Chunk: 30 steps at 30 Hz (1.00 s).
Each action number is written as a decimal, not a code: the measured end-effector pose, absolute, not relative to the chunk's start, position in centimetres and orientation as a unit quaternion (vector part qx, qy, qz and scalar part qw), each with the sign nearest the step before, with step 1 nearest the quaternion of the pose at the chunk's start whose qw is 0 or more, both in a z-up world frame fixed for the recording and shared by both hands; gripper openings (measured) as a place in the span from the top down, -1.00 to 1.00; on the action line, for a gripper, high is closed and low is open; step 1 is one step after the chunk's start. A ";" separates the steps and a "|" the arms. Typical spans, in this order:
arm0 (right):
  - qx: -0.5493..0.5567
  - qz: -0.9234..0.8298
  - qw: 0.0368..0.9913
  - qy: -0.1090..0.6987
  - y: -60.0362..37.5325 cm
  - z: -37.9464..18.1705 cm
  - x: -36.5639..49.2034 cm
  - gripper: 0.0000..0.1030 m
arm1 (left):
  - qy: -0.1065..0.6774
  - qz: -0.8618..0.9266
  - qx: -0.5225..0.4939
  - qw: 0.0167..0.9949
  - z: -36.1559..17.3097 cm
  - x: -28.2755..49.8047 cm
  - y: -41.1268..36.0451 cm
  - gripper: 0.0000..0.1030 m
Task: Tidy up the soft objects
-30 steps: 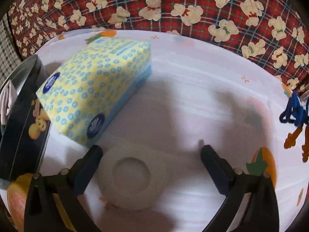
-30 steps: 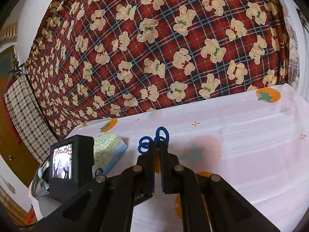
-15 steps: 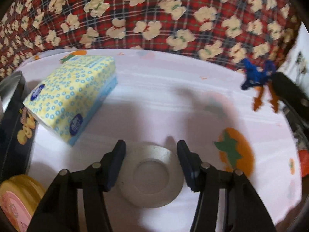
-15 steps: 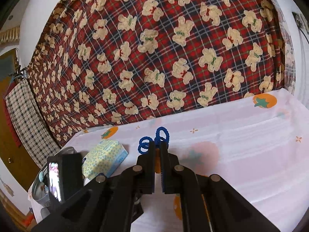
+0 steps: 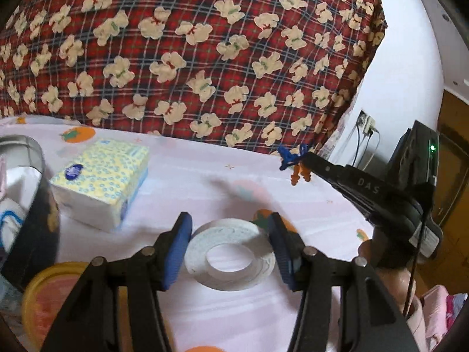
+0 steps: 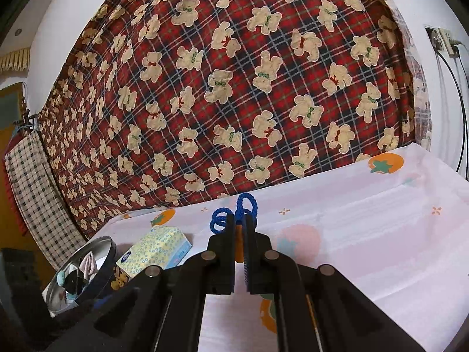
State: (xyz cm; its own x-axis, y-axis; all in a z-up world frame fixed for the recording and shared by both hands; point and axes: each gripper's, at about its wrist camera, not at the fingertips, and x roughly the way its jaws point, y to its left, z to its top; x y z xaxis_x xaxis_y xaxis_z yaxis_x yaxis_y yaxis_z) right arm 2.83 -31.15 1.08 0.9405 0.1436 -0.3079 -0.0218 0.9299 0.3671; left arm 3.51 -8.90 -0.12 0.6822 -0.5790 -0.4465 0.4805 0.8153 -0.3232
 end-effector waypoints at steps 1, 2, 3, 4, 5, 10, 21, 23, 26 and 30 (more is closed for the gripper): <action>0.180 0.041 0.968 0.170 -31.0 1.0 2.9 0.90 | 0.274 -0.288 -0.088 0.914 0.0 3.5 -8.9 -0.03; 0.178 0.040 0.968 0.172 -30.9 0.9 2.9 0.90 | 0.274 -0.287 -0.087 0.914 0.0 3.5 -8.8 -0.03; 0.177 0.041 0.968 0.173 -30.8 0.9 3.0 0.90 | 0.273 -0.291 -0.089 0.913 0.0 3.5 -8.7 -0.03; 0.176 0.040 0.969 0.170 -30.8 0.9 2.9 0.90 | 0.271 -0.293 -0.090 0.912 0.1 3.5 -8.7 -0.03; 0.174 0.040 0.970 0.167 -30.8 1.0 2.7 0.90 | 0.268 -0.294 -0.089 0.913 0.2 3.2 -8.7 -0.03; 0.183 0.042 0.969 0.161 -31.1 0.9 2.4 0.90 | 0.252 -0.274 -0.064 0.926 1.0 2.5 -8.6 -0.03; 0.188 0.027 0.970 0.149 -29.5 1.2 -0.3 0.90 | 0.241 -0.250 -0.033 0.937 1.4 0.8 -7.2 -0.03; 0.184 0.020 0.972 0.148 -28.9 1.3 -1.0 0.90 | 0.241 -0.247 -0.031 0.938 1.5 0.6 -6.7 -0.03; 0.171 0.010 0.975 0.145 -27.7 1.7 -2.2 0.90 | 0.242 -0.241 -0.032 0.939 1.7 0.3 -5.9 -0.03; 0.152 0.003 0.979 0.135 -26.2 2.6 -3.7 0.90 | 0.238 -0.227 -0.025 0.944 1.8 -0.1 -4.6 -0.03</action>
